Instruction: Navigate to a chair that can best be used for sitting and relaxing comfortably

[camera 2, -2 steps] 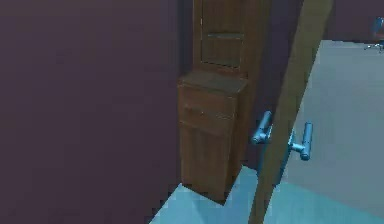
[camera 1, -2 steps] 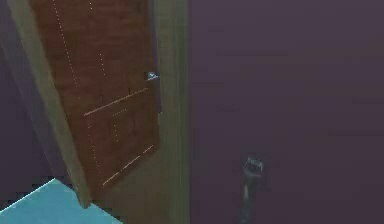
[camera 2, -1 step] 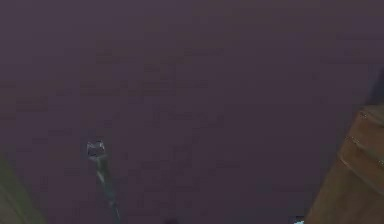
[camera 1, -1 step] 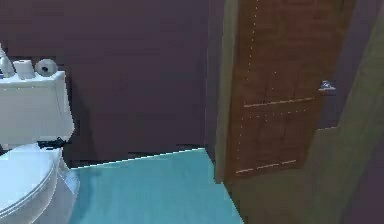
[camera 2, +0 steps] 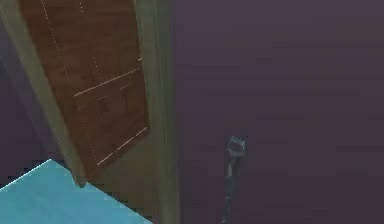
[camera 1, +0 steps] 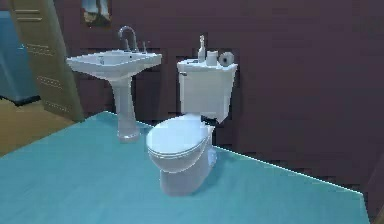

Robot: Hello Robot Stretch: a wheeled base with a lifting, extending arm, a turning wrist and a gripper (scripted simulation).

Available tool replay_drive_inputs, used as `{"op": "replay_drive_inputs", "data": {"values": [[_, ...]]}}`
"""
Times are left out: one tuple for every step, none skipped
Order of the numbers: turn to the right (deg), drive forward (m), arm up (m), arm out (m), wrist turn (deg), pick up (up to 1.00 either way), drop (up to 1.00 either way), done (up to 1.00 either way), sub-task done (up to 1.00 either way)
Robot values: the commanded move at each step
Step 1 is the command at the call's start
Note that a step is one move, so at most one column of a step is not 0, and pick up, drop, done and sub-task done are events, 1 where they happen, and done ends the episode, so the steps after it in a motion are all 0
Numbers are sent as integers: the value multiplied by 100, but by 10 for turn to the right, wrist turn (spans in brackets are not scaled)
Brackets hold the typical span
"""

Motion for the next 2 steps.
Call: {"op": "replay_drive_inputs", "data": {"values": [[-450, 0, 0, 0, 0, 0, 0, 0, 0], [-450, 0, 0, 0, 0, 0, 0, 0, 0]]}}
